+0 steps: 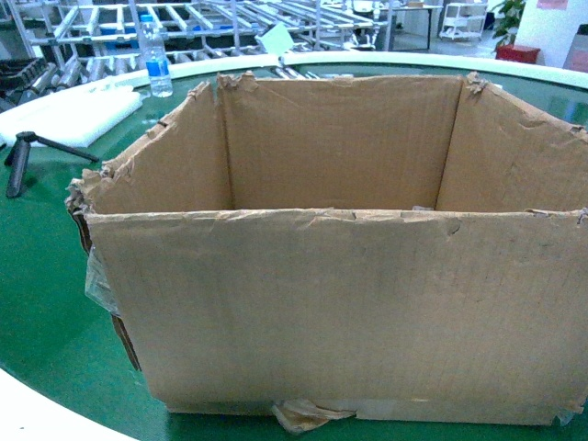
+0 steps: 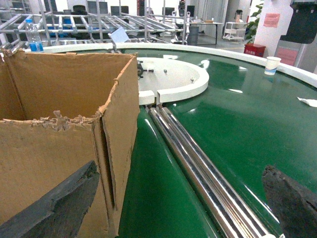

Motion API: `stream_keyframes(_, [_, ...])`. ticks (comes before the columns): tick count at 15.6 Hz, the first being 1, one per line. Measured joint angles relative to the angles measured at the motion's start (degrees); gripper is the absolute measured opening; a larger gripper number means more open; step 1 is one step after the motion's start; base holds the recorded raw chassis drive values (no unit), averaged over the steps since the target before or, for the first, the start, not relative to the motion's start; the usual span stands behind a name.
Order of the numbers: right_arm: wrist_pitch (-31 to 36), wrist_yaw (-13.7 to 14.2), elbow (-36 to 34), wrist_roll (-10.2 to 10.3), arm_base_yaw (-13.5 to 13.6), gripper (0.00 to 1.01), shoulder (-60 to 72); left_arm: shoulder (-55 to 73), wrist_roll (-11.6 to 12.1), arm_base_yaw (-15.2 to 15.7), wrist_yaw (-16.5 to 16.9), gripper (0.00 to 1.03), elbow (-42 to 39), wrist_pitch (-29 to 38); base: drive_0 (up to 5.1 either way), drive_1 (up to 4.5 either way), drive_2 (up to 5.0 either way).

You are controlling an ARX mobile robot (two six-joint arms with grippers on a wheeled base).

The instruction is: Sort boxes to right shelf from conveyor

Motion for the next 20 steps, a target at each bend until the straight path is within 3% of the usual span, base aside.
stream_keyframes(20, [0.0,0.0,0.0,0.02,0.0,0.98,0.0,0.39,0.0,-0.46,-0.13,0.98,-0.02,0.57,0.0,0.0,0.0])
